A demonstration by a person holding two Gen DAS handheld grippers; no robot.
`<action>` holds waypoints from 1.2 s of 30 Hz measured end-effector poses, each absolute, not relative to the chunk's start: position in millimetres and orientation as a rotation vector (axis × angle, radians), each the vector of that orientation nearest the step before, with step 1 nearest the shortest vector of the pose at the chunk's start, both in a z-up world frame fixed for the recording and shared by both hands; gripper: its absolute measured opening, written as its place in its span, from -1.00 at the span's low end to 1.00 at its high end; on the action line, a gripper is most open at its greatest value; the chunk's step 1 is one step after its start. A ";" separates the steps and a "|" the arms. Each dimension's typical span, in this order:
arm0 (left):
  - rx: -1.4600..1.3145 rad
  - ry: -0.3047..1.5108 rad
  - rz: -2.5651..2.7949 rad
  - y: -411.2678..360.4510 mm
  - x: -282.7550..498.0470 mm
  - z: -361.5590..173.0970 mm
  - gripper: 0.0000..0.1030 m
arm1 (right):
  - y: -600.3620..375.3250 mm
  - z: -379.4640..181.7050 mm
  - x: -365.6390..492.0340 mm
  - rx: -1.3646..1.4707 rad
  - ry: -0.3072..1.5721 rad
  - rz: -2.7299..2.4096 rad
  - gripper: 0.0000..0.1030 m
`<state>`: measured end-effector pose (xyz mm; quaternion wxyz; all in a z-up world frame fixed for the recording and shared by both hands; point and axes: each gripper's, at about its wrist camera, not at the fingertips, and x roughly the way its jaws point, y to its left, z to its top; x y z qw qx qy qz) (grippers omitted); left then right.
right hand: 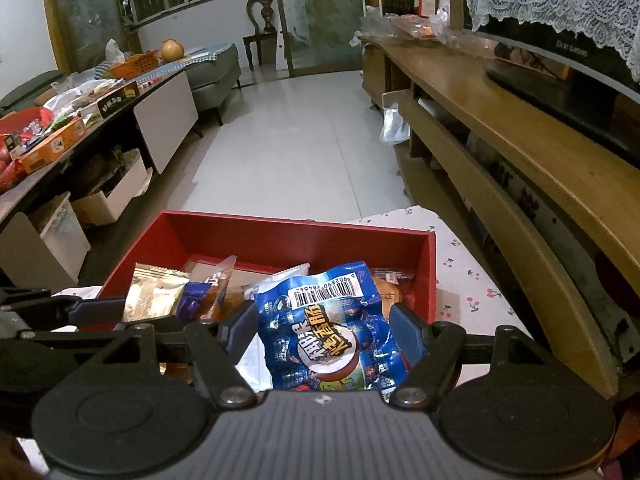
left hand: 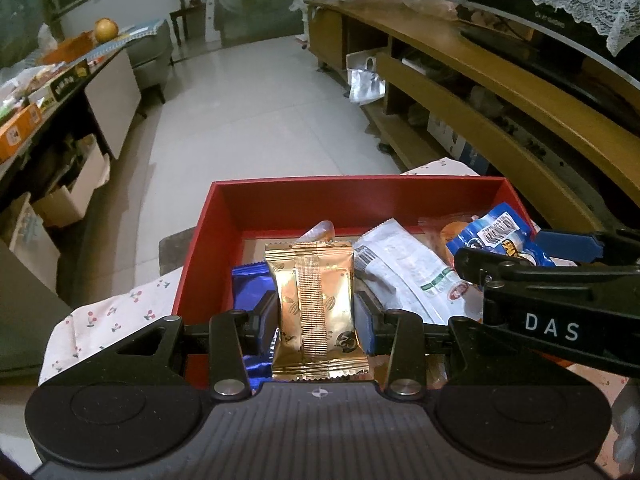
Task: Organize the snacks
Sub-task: 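Lower both packs into the box and open both tools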
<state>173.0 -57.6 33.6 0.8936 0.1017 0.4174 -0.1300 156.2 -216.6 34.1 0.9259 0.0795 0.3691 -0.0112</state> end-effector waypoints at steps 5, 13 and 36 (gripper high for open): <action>0.211 0.875 -0.259 -57.9 178.0 27.4 -0.08 | -215.2 27.6 164.0 0.160 0.770 -0.024 0.69; 0.222 0.887 -0.242 -59.0 182.8 17.3 -0.08 | -215.0 17.3 170.2 0.151 0.787 -0.021 0.69; 0.260 0.863 -0.210 -59.9 180.5 6.2 0.24 | -212.3 3.1 177.7 0.114 0.816 -0.040 0.74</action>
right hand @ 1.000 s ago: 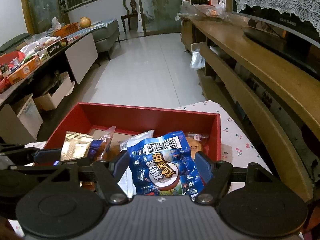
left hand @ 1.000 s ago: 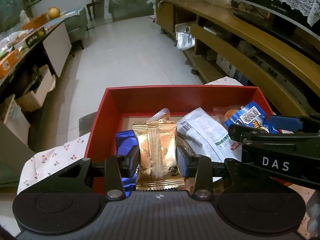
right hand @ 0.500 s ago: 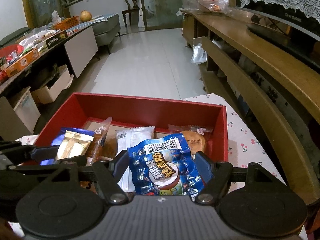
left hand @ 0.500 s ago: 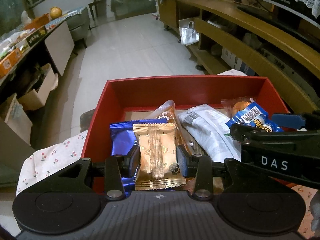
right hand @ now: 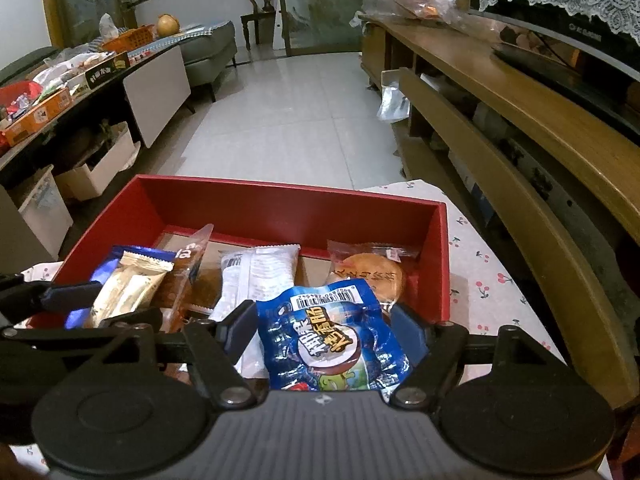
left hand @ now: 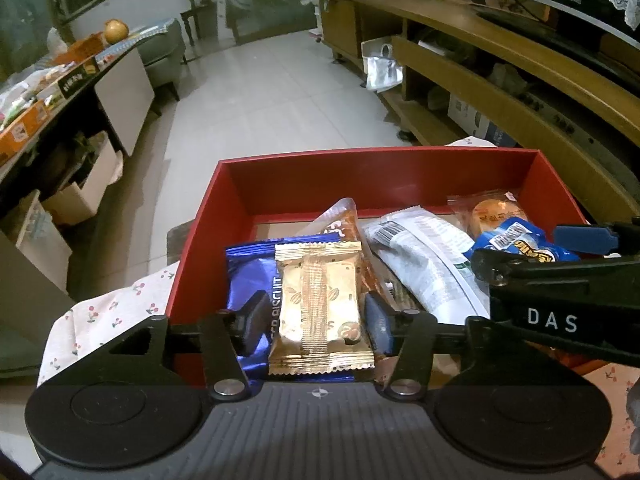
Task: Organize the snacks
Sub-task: 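Lower both packs into the box and open both tools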
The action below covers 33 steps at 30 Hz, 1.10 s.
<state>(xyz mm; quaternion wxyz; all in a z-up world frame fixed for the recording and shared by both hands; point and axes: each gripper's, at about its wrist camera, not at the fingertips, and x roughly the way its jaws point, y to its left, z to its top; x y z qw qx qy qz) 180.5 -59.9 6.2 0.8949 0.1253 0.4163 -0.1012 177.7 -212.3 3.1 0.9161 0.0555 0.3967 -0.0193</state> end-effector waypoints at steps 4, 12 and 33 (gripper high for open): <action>0.254 0.861 -0.204 -58.0 180.7 7.2 0.33 | -212.7 3.0 177.1 0.103 0.816 -0.042 0.74; 0.255 0.853 -0.199 -56.7 179.5 10.0 0.49 | -211.6 6.3 173.5 0.066 0.803 -0.059 0.74; 0.235 0.823 -0.210 -49.1 162.8 28.1 0.67 | -213.2 27.6 150.3 0.076 0.762 -0.065 0.74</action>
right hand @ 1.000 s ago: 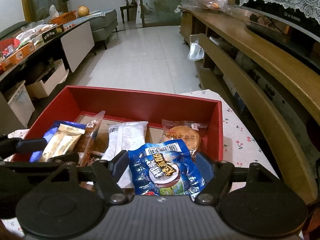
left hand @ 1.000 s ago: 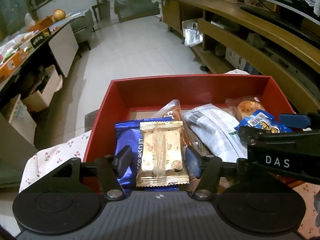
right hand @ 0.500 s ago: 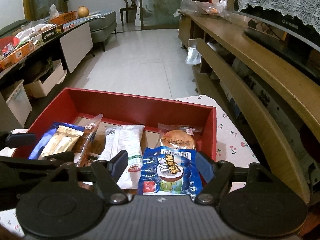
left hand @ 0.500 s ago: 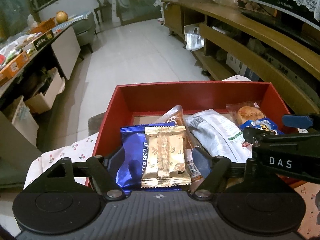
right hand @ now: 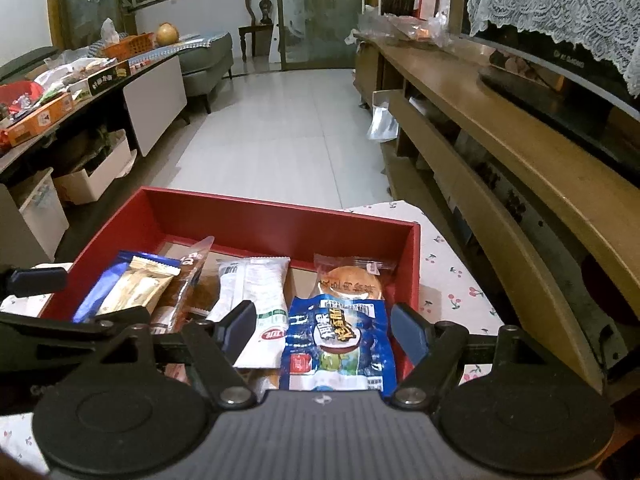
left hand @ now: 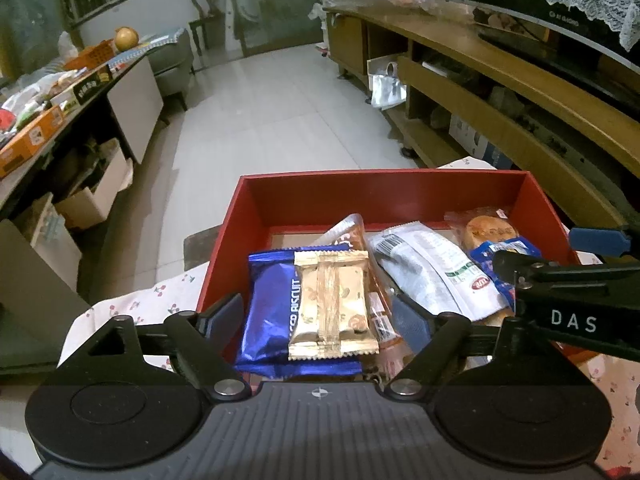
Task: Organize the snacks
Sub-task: 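Lower both packs into the box and open both tools, then move both tools back over the red bag and white pouch on the table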
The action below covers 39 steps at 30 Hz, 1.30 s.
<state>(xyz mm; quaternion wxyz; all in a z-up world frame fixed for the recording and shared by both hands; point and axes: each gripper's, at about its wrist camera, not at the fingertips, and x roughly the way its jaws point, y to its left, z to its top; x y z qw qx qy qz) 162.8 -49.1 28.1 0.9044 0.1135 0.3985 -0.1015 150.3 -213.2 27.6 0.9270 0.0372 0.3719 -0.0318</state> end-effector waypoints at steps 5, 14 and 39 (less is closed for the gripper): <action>0.243 0.812 -0.237 -50.9 148.8 33.6 0.68 | -213.7 35.4 133.8 0.062 0.746 -0.074 0.74; 0.234 0.806 -0.274 -52.2 128.9 39.5 0.69 | -219.8 45.2 106.9 0.075 0.729 -0.081 0.74; 0.242 0.971 -0.419 -63.9 43.4 7.3 0.71 | -231.9 10.8 18.4 -0.035 0.916 0.010 0.74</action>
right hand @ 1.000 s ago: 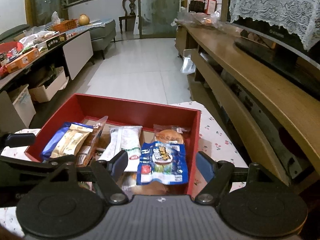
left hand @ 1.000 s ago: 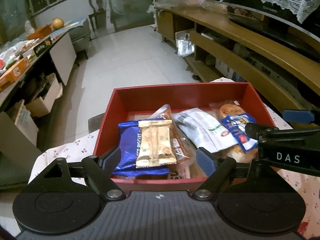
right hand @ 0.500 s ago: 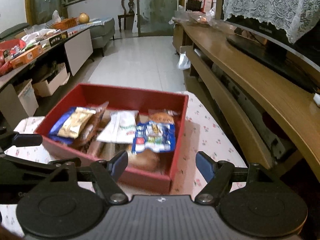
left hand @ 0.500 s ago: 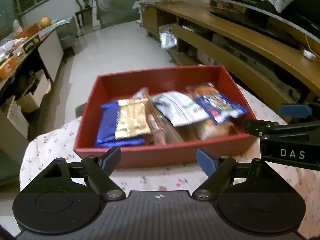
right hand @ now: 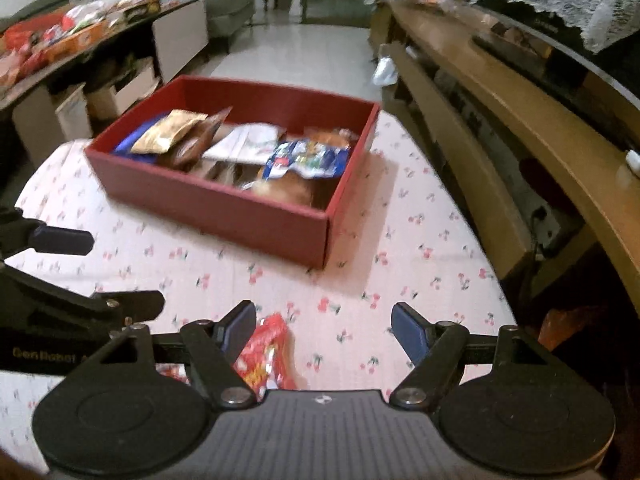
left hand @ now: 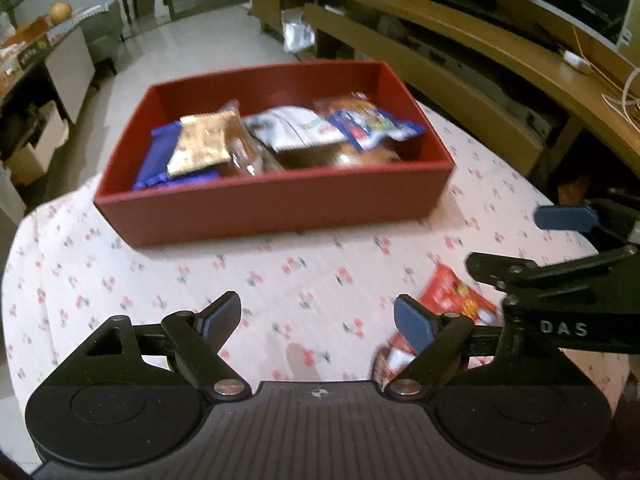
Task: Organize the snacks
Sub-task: 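Move both tools back over the red bag and white pouch on the table, then grasp the red snack bag with right tool while left tool reaches for the white pouch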
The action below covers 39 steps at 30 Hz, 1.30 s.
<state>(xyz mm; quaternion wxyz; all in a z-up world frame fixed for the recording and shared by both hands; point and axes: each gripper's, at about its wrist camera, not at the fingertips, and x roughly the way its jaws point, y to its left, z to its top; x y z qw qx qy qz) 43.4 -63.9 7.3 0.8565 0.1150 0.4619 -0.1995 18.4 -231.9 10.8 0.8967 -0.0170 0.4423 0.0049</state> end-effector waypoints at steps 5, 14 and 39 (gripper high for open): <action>0.230 1.013 -0.407 -60.0 31.8 -1.1 0.72 | -229.1 4.4 14.6 -0.066 0.950 0.073 0.74; 0.197 1.072 -0.370 -45.6 17.8 -7.5 0.73 | -211.1 -14.4 10.8 -0.182 1.024 0.222 0.74; 0.039 1.128 -0.333 -38.0 0.3 -1.8 0.78 | -234.4 -23.3 14.0 -0.096 1.070 0.153 0.31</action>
